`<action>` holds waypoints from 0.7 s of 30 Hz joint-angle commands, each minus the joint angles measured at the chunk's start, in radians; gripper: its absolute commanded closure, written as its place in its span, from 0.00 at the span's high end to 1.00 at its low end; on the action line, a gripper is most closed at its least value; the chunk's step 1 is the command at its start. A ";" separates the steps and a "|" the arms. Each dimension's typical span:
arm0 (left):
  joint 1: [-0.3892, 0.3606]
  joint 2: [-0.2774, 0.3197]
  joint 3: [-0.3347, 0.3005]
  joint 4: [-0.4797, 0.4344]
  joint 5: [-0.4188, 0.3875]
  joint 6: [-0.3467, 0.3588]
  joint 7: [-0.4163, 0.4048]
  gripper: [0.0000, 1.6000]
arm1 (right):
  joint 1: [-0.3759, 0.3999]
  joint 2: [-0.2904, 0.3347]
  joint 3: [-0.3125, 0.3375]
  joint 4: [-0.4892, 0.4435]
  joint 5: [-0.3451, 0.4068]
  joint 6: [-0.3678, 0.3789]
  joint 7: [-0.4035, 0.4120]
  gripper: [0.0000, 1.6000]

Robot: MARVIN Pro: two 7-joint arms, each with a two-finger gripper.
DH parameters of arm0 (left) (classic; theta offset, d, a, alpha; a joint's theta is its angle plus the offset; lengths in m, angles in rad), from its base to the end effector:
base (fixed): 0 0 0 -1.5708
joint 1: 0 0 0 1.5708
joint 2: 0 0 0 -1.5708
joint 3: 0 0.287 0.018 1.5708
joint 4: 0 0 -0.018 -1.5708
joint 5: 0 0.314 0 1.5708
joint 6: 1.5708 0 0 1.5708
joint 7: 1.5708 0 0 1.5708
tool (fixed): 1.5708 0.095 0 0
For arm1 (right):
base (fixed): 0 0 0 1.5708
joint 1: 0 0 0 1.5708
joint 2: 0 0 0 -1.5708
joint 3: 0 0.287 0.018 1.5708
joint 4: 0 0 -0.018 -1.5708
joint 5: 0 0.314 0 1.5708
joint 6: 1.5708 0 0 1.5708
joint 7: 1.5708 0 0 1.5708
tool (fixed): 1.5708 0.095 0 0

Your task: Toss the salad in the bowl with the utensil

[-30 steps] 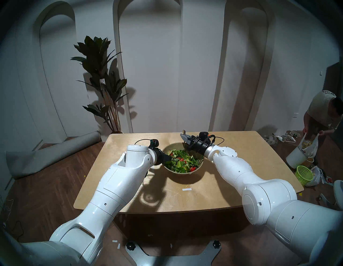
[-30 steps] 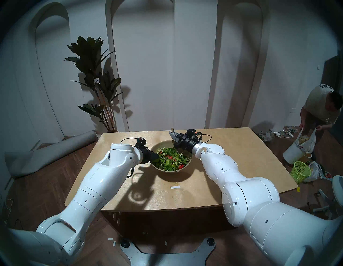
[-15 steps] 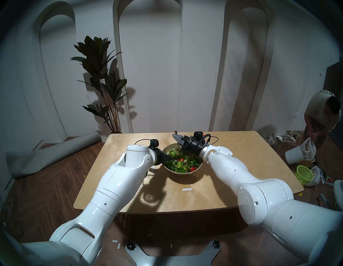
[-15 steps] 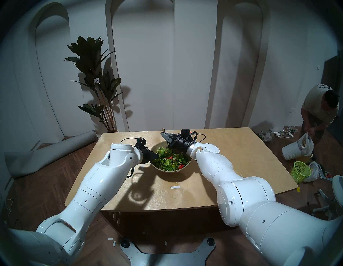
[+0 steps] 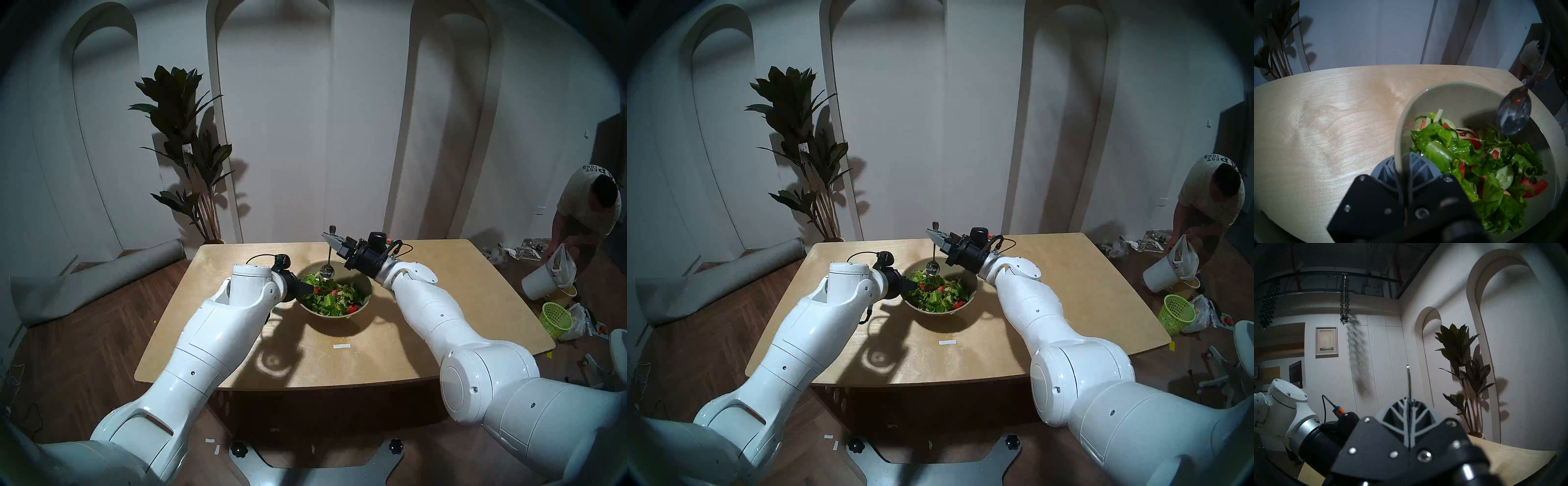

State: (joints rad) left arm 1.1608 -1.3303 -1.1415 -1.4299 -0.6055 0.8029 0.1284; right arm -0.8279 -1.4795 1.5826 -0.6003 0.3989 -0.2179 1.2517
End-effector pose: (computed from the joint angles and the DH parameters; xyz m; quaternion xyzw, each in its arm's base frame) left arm 0.4882 -0.0797 -0.2808 0.8928 -0.1075 0.4170 0.1320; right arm 0.5507 0.0268 -0.2571 -0.5259 -0.2698 -0.6660 0.4550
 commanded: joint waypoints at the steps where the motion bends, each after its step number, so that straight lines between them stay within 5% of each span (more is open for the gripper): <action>1: -0.003 -0.001 -0.002 -0.005 -0.002 -0.001 -0.001 0.00 | -0.022 0.078 0.019 -0.102 -0.014 0.002 -0.026 0.00; 5: -0.002 -0.001 -0.003 -0.006 -0.002 0.000 -0.001 0.00 | -0.074 0.086 0.001 -0.148 -0.061 0.038 -0.096 0.00; 15: -0.002 -0.001 -0.003 -0.006 -0.002 0.000 -0.001 0.00 | 0.033 0.042 -0.036 0.116 -0.126 -0.022 -0.154 0.00; 21: -0.002 -0.002 -0.003 -0.006 -0.001 0.000 -0.001 0.00 | 0.054 0.015 -0.045 0.147 -0.126 -0.011 -0.151 0.00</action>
State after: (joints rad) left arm 1.1607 -1.3311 -1.1425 -1.4309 -0.6053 0.8029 0.1278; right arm -0.8435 -1.4207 1.5446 -0.4915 0.2676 -0.2209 1.0968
